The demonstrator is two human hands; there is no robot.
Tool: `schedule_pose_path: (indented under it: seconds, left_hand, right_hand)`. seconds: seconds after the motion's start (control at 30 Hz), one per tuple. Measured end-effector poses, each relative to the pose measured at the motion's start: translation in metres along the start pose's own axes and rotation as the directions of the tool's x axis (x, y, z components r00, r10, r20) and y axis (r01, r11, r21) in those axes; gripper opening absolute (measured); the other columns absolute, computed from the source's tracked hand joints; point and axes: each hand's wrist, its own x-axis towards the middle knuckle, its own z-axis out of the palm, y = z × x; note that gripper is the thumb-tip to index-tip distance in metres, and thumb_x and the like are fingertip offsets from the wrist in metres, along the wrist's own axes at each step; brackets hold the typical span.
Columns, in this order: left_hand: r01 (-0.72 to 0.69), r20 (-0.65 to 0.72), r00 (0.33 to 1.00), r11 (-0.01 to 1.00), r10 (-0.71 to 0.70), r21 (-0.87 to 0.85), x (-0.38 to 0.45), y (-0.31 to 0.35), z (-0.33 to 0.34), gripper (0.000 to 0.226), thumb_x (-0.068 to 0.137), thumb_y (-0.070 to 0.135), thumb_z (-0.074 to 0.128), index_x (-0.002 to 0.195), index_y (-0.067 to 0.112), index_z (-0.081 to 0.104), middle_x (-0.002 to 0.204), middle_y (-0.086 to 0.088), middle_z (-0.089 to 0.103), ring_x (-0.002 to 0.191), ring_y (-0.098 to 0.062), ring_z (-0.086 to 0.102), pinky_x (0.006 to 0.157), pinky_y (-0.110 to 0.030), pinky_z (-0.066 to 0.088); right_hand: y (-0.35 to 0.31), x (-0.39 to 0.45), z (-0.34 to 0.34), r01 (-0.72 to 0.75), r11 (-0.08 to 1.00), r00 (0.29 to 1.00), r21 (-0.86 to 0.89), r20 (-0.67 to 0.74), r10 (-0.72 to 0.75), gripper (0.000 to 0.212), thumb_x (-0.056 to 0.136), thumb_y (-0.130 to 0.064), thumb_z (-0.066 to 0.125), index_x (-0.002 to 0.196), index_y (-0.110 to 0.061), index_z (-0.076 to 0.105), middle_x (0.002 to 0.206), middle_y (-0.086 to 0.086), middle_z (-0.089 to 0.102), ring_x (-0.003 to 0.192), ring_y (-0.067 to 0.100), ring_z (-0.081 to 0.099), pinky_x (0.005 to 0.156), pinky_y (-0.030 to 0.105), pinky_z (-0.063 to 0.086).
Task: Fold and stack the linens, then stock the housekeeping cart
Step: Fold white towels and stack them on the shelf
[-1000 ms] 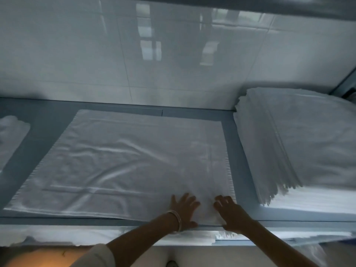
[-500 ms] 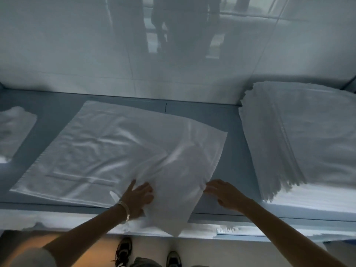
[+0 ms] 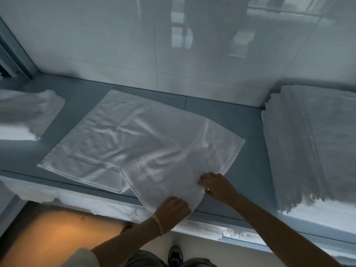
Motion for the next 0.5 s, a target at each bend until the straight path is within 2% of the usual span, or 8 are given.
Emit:
schedule_pose_path:
  seconds: [0.07,0.13,0.2,0.27,0.37,0.4,0.43,0.5]
  left_hand:
    - [0.082,-0.018,0.996,0.990,-0.084,-0.116,0.002,-0.006,-0.009,0.067,0.037,0.037,0.087,0.094,0.036,0.052,0.093,0.009,0.066,0.074,-0.008,0.064,0.068,-0.021,0.048]
    - [0.111,-0.005,0.994,0.992,-0.112,-0.051,-0.002,-0.006,-0.012,0.081,0.031,0.051,0.082,0.107,0.046,0.054,0.113,0.001,0.055,0.087,-0.015,0.065,0.070,-0.025,0.053]
    - [0.102,-0.061,0.994,0.988,-0.095,0.115,-0.001,-0.003,-0.014,0.063,0.041,0.046,0.078,0.100,0.049,0.059,0.114,-0.003,0.047,0.092,-0.022,0.060,0.071,-0.030,0.055]
    - [0.124,-0.126,0.986,0.982,-0.106,0.142,0.004,-0.001,-0.014,0.047,0.044,0.035,0.083,0.085,0.038,0.061,0.104,-0.005,0.055,0.087,-0.024,0.053,0.063,-0.028,0.054]
    - [0.198,-0.099,0.977,0.976,-0.189,0.089,0.004,-0.005,-0.021,0.055,0.028,0.035,0.085,0.078,0.031,0.062,0.089,-0.001,0.064,0.075,-0.019,0.061,0.048,-0.022,0.048]
    - [0.218,-0.103,0.972,0.974,-0.211,0.067,0.001,-0.004,-0.029,0.052,0.035,0.037,0.083,0.082,0.029,0.063,0.090,-0.001,0.062,0.075,-0.019,0.062,0.048,-0.022,0.047]
    - [0.239,-0.097,0.967,0.971,-0.237,0.012,-0.003,-0.003,-0.039,0.043,0.051,0.034,0.079,0.089,0.025,0.062,0.096,-0.003,0.060,0.080,-0.021,0.062,0.053,-0.025,0.047]
    - [0.331,-0.136,0.921,0.918,-0.364,-0.218,-0.002,-0.004,-0.052,0.016,0.079,0.018,0.059,0.095,0.016,0.057,0.104,-0.007,0.057,0.093,-0.027,0.059,0.069,-0.027,0.045]
  right_hand:
    - [0.006,0.000,0.001,0.010,1.000,1.000,0.012,0.012,-0.010,0.056,0.039,-0.021,0.090,0.090,-0.023,0.069,0.093,-0.003,0.067,0.075,0.015,0.067,0.054,0.022,0.052]
    - [0.009,0.003,0.001,0.018,1.000,0.999,0.022,0.028,-0.019,0.055,0.040,-0.022,0.091,0.090,-0.024,0.068,0.093,-0.003,0.066,0.075,0.015,0.067,0.053,0.021,0.051]
    - [0.008,0.006,-0.001,0.017,1.000,0.999,0.021,0.049,-0.018,0.051,0.041,-0.025,0.091,0.087,-0.025,0.069,0.091,-0.005,0.066,0.073,0.013,0.066,0.052,0.018,0.051]
    - [0.008,0.007,-0.001,0.038,0.999,0.998,0.030,0.053,-0.040,0.050,0.043,-0.025,0.090,0.088,-0.024,0.069,0.091,-0.005,0.066,0.074,0.013,0.066,0.054,0.017,0.051]
    - [0.011,0.005,0.000,0.103,0.995,0.994,0.007,0.033,-0.104,0.056,0.042,-0.017,0.086,0.095,-0.024,0.068,0.097,-0.004,0.066,0.080,0.015,0.067,0.058,0.020,0.052]
    - [0.012,0.005,0.001,0.115,0.993,0.993,-0.015,0.024,-0.115,0.060,0.041,-0.014,0.084,0.097,-0.025,0.066,0.098,-0.005,0.066,0.082,0.015,0.067,0.061,0.021,0.052]
    - [0.013,0.005,0.001,0.116,0.992,0.993,-0.038,0.012,-0.116,0.064,0.038,-0.013,0.083,0.098,-0.025,0.066,0.099,-0.006,0.066,0.084,0.015,0.067,0.063,0.021,0.051]
    - [0.013,0.008,-0.001,0.076,0.994,0.997,-0.079,-0.021,-0.078,0.068,0.032,-0.013,0.084,0.097,-0.025,0.067,0.096,-0.006,0.067,0.083,0.015,0.067,0.066,0.022,0.051]
